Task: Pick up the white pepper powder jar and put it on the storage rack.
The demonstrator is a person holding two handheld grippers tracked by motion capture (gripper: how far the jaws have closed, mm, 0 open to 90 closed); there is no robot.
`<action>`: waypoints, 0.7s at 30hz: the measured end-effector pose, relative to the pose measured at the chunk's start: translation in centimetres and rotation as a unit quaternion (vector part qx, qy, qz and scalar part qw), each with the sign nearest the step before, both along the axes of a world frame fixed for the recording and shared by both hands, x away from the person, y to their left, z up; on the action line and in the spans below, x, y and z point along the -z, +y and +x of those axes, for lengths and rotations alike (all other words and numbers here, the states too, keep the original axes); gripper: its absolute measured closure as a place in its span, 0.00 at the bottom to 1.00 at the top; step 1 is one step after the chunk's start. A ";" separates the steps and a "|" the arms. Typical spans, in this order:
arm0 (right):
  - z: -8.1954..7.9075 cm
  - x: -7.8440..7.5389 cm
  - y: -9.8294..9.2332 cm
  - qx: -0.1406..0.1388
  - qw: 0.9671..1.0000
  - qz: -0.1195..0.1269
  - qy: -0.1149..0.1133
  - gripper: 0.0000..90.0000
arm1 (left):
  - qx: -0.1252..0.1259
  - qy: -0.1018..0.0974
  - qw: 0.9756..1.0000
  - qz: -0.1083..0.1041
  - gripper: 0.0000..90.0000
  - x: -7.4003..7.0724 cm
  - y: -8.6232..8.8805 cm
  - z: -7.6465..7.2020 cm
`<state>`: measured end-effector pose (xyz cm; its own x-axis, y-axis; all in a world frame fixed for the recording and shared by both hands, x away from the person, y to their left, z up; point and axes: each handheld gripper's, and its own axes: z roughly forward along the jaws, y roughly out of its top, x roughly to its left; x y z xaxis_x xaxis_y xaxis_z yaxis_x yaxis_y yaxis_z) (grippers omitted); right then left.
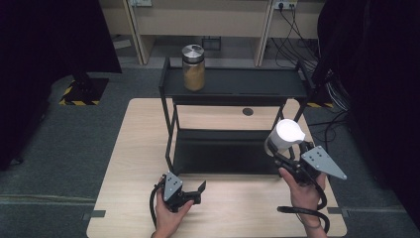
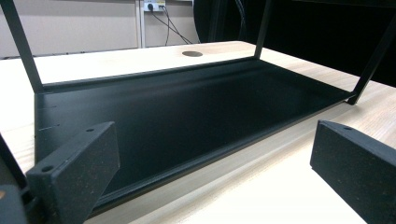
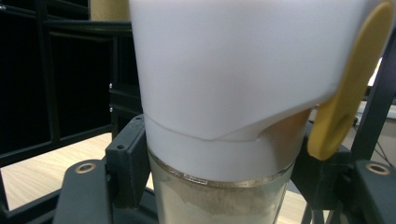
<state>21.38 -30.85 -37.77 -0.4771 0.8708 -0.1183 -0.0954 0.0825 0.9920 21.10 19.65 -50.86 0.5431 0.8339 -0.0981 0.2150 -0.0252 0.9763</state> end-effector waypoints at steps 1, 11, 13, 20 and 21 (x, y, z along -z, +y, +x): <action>0.0 0.0 0.0 0.000 1.000 0.000 0.000 0.34 | 0.000 0.000 1.000 0.000 0.01 0.0 0.0 0.0; 0.5 -1.4 0.1 0.001 1.000 -0.001 -0.015 0.34 | 0.000 0.000 1.000 -0.001 0.01 0.0 0.0 0.0; 0.5 -1.9 0.2 0.000 1.000 -0.006 -0.019 0.34 | 0.000 0.000 1.000 -0.001 0.01 0.0 0.0 0.0; 0.8 -2.9 0.4 0.000 0.999 -0.007 -0.031 0.34 | 0.000 0.001 1.000 0.000 0.01 0.0 0.0 0.0; 0.9 -3.1 0.5 0.000 0.999 -0.007 -0.033 0.34 | 0.000 0.001 1.000 0.000 0.01 0.0 0.0 0.0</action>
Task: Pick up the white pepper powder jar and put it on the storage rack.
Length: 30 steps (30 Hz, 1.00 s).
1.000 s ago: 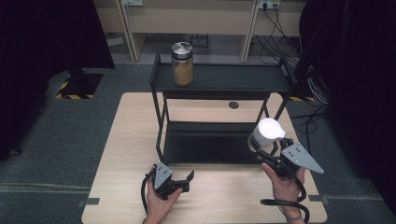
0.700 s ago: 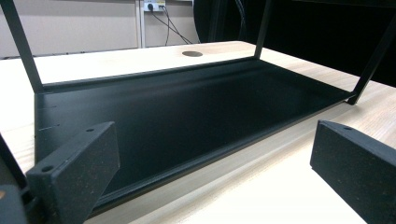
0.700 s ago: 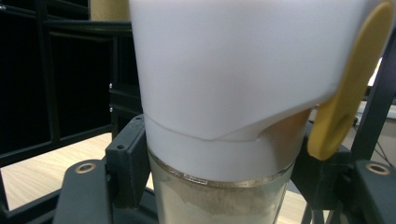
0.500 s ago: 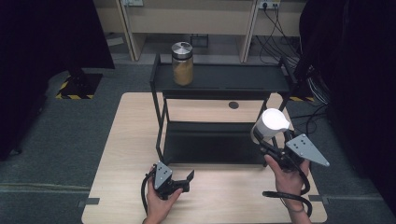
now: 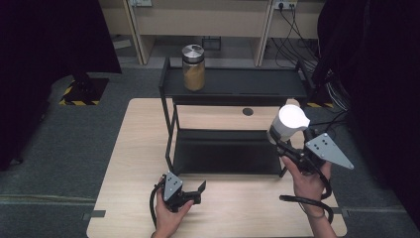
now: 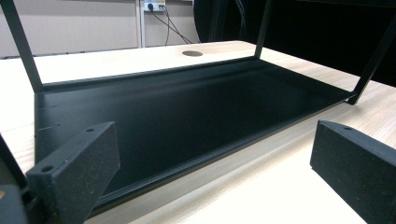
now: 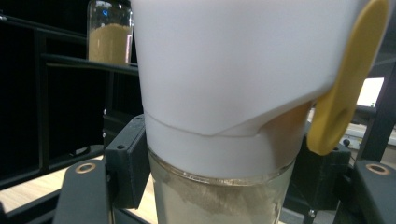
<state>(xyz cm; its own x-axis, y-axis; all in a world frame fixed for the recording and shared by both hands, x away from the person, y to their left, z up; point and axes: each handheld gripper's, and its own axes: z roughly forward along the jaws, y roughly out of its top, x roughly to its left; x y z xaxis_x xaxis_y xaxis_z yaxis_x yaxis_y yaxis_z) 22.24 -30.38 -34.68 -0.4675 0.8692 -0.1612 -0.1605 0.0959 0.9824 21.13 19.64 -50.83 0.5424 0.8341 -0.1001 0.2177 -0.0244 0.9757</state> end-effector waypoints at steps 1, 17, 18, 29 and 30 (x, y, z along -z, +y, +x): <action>0.1 -0.2 0.0 0.000 1.000 0.001 -0.002 0.34 | 0.000 0.000 1.000 0.000 0.01 0.0 0.0 0.0; 1.1 -2.5 0.4 -0.005 1.000 0.017 -0.023 0.34 | 0.000 -0.001 1.000 0.000 0.01 0.0 0.0 0.0; 1.2 -2.6 0.4 -0.004 1.000 0.019 -0.023 0.34 | 0.000 -0.001 1.000 0.000 0.01 0.0 0.0 0.0; 2.1 -4.1 0.4 0.001 0.999 0.021 -0.034 0.34 | 0.001 0.000 1.000 0.000 0.01 0.0 0.0 0.0; 2.2 -4.3 0.5 0.002 0.999 0.021 -0.035 0.34 | 0.001 0.000 1.000 0.000 0.01 0.0 0.0 0.0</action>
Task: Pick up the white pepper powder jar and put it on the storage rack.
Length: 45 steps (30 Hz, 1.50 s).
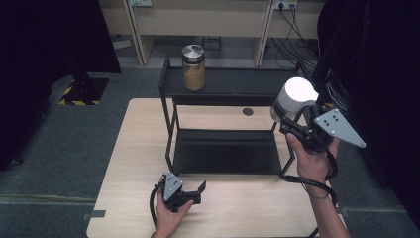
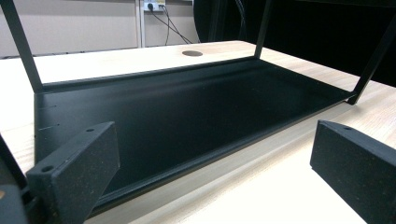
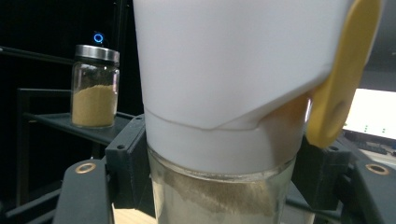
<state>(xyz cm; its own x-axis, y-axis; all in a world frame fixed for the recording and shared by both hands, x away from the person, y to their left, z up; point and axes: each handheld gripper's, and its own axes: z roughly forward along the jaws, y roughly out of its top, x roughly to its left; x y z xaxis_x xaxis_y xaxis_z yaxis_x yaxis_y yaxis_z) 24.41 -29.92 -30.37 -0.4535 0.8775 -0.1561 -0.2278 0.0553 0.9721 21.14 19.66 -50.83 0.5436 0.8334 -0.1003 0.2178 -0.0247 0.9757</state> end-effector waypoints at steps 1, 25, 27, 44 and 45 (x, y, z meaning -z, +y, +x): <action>0.1 -0.1 0.0 0.001 1.000 0.002 -0.001 0.34 | 0.000 0.000 1.000 0.000 0.01 0.0 0.0 0.0; 4.3 -3.5 0.8 0.026 0.999 0.020 0.003 0.34 | 0.002 -0.002 1.000 0.002 0.01 0.0 0.0 0.0; 4.6 -3.8 1.0 0.028 0.999 0.018 0.006 0.34 | 0.003 -0.002 1.000 0.002 0.01 0.0 0.0 0.0; 7.3 -4.7 2.0 0.046 0.998 0.009 0.032 0.34 | 0.004 -0.002 1.000 0.002 0.01 0.0 0.0 0.0; 7.4 -4.7 2.0 0.047 0.998 0.010 0.034 0.34 | 0.004 -0.002 1.000 0.002 0.01 0.0 0.0 0.0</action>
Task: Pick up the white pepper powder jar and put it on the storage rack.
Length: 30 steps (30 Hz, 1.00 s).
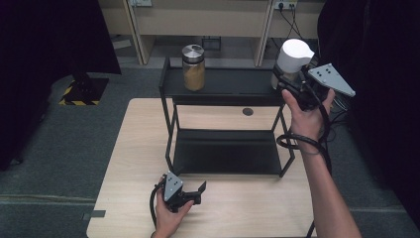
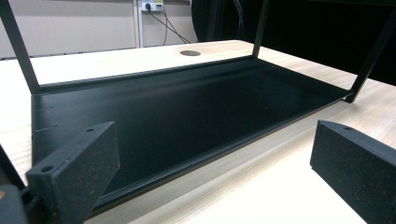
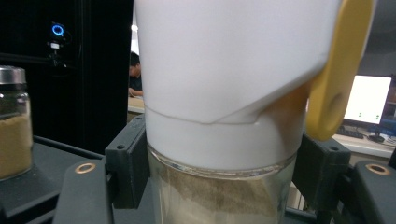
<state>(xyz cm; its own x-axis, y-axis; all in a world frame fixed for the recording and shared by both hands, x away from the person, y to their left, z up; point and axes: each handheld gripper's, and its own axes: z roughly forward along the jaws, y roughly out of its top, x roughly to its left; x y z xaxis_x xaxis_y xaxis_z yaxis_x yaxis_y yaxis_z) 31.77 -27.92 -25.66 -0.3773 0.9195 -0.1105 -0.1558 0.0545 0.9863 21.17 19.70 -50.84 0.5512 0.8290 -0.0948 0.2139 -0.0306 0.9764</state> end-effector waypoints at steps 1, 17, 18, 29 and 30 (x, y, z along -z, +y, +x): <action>0.1 0.0 0.0 0.001 1.000 0.000 0.001 0.34 | 0.000 0.000 1.000 0.000 0.01 0.0 0.0 0.0; 1.0 0.2 0.3 0.003 1.000 0.001 0.014 0.34 | 0.001 0.000 1.000 0.000 0.01 0.0 0.0 0.0; 1.1 0.3 0.3 0.003 1.000 0.001 0.013 0.34 | 0.001 0.000 1.000 0.000 0.01 0.0 0.0 0.0; 2.3 0.2 -0.2 -0.010 0.999 0.033 0.034 0.34 | 0.002 0.000 1.000 0.002 0.01 0.0 0.0 0.0; 2.4 0.2 -0.2 -0.011 0.999 0.035 0.035 0.34 | 0.003 0.000 1.000 0.002 0.01 -0.1 0.0 0.0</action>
<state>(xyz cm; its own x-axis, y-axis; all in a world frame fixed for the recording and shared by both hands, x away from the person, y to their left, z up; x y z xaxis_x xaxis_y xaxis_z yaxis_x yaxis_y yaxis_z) 34.15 -28.15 -25.87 -0.4012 0.9158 -0.0198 -0.0876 -0.0168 0.9960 21.21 19.70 -50.78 0.5553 0.8266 -0.0911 0.2145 -0.0366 0.9760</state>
